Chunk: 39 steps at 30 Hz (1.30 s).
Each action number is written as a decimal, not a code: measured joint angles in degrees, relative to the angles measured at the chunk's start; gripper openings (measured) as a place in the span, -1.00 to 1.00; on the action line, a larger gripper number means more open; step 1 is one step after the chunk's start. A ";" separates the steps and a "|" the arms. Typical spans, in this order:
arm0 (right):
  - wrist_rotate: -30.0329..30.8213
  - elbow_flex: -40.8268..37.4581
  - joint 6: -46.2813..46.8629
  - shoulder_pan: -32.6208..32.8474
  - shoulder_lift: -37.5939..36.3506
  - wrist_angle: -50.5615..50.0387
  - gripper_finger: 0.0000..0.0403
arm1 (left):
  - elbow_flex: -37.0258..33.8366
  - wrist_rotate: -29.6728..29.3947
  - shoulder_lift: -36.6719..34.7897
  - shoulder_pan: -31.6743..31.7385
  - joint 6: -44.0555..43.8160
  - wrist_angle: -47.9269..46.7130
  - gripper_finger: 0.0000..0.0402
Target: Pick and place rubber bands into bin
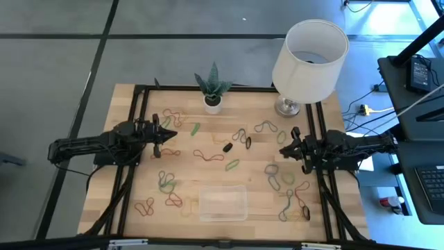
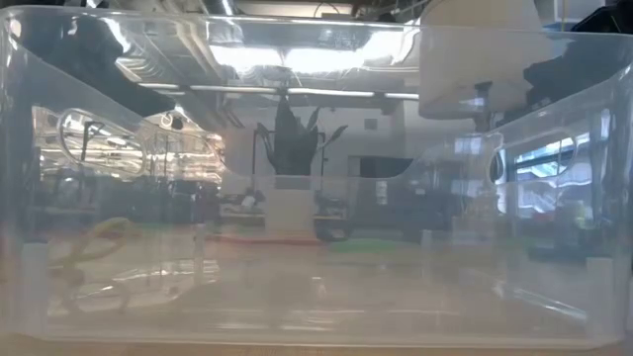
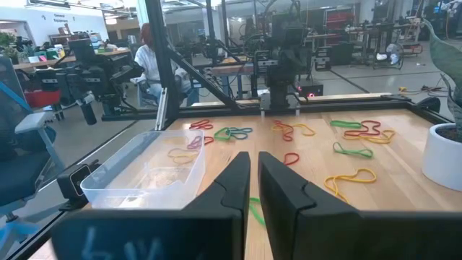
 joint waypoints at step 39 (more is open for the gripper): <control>20.69 20.54 -0.87 -0.04 31.99 -3.80 -0.99 | 0.00 0.00 0.00 0.00 0.00 0.02 -0.99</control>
